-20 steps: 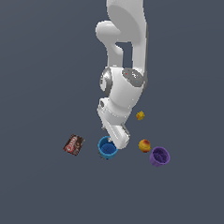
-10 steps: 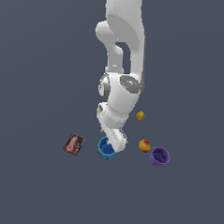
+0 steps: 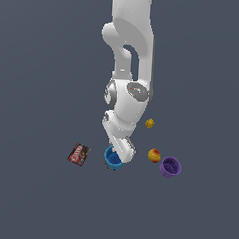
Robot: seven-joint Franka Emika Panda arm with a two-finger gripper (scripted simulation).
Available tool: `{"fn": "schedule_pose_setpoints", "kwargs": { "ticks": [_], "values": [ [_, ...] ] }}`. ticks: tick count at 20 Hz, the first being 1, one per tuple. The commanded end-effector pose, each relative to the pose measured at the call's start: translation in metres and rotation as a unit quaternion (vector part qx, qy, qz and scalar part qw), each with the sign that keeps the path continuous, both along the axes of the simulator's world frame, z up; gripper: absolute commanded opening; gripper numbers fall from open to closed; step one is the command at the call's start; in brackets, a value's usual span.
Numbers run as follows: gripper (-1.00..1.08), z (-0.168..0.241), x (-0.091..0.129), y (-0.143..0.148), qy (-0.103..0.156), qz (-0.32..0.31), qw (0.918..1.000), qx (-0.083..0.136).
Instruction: Pick up a designated object from a clutter of objects.
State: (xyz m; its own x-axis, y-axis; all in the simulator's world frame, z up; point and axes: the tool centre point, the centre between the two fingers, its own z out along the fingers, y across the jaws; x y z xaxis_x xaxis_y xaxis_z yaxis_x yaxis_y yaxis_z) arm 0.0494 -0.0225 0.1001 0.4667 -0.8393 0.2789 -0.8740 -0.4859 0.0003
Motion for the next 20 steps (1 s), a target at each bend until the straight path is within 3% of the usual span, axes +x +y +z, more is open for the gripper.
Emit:
{"fn": "schedule_pose_setpoints", "kwargs": {
  "ticks": [1,11,20],
  "values": [
    [-1.00,0.000,0.000,0.000,0.000,0.000,1.0000,0.000],
    [-1.00,0.010,-0.004,-0.005,0.000,0.000,1.0000,0.000],
    [-1.00,0.056,-0.022,-0.025,0.000,0.000,1.0000,0.000]
  ]
}}
